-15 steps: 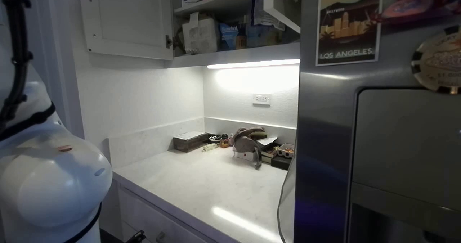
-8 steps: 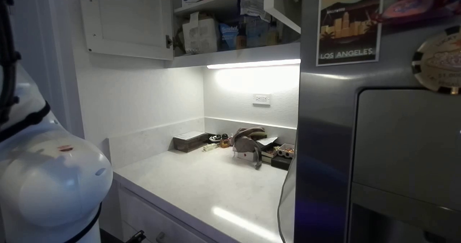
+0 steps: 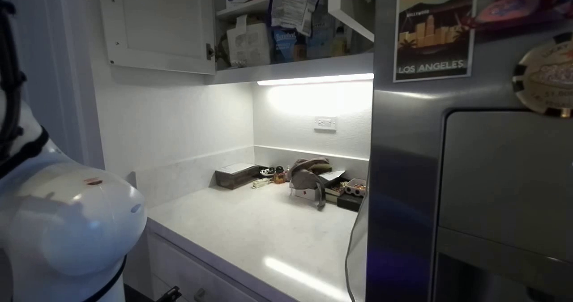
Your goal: Remove the blue and white packet from the cabinet and put it on the counter
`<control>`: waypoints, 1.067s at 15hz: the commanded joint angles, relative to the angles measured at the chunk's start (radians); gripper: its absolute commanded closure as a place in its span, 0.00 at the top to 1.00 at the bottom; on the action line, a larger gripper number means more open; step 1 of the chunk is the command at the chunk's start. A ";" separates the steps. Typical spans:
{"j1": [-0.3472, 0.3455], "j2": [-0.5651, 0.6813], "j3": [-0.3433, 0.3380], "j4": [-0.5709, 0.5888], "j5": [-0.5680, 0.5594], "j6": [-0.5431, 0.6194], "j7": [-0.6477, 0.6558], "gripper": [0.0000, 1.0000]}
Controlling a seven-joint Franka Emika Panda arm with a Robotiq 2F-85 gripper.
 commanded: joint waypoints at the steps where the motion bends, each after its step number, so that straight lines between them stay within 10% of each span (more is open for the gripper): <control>1: 0.035 -0.072 0.003 -0.087 0.171 -0.033 -0.137 0.00; 16: 0.036 -0.185 0.030 -0.428 0.557 -0.102 -0.389 0.00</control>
